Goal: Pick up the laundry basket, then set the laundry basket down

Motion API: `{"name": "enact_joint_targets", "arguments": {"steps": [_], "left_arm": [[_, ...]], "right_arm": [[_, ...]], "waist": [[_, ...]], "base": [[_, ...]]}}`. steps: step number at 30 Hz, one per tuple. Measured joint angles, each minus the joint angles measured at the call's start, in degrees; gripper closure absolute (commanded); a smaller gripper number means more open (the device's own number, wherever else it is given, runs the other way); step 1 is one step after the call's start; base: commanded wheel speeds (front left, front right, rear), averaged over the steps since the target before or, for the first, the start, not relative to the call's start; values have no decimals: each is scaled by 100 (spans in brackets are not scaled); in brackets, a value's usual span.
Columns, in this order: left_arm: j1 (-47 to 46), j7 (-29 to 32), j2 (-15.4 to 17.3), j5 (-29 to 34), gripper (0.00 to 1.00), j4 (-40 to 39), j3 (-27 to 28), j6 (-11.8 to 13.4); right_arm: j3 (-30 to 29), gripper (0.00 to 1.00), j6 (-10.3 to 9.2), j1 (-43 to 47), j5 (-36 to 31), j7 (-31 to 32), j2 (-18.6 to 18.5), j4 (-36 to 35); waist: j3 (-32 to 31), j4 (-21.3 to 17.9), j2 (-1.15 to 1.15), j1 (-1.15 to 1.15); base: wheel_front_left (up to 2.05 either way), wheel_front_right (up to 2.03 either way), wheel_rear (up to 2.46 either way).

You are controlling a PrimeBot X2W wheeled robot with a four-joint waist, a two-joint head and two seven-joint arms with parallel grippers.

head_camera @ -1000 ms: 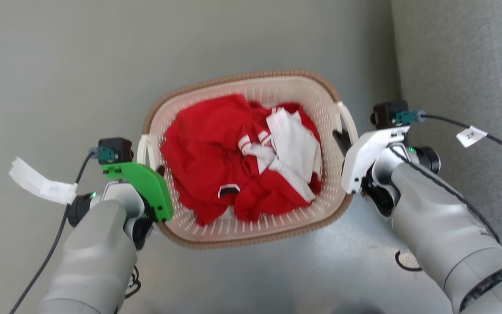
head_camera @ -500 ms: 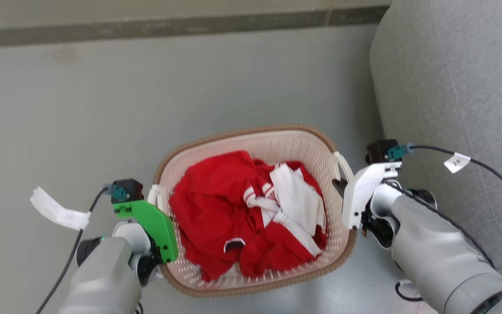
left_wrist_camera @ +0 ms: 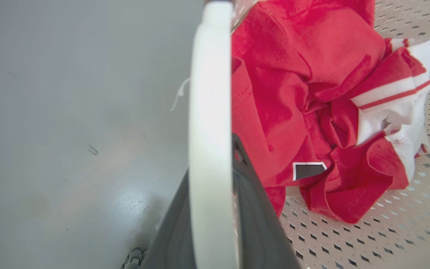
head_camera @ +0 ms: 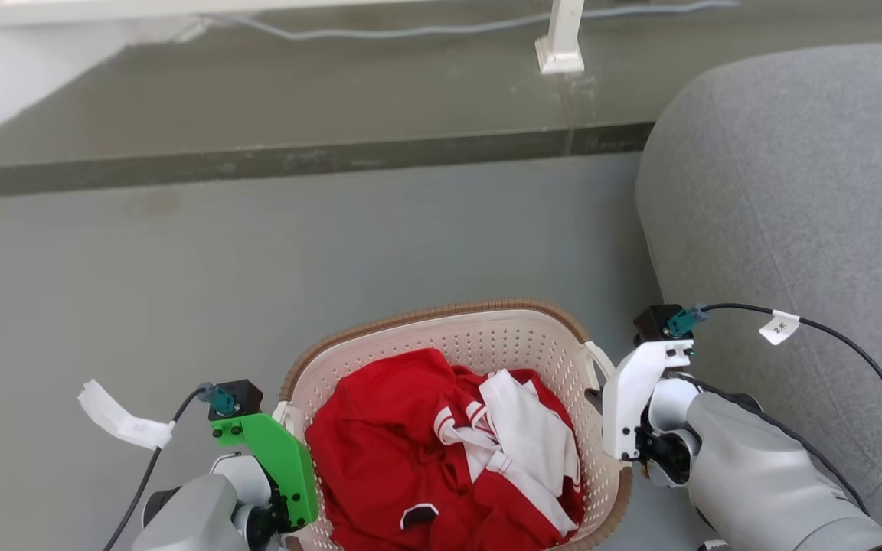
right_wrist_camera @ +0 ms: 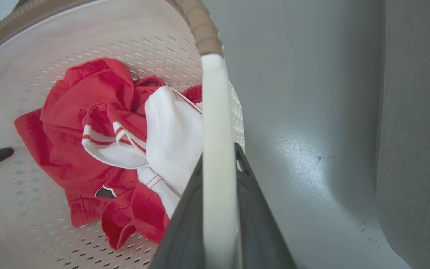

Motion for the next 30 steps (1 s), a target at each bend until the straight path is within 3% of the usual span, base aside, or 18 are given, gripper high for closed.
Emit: {"name": "enact_joint_targets", "arguments": {"steps": [30], "left_arm": [[31,199,48,-275,100,-38,-169,2]], "right_arm": [[280,100,-8,21,321,352,-107,-135]], "waist": [[-216,5,0,0]], "base": [[0,0,0]]}}
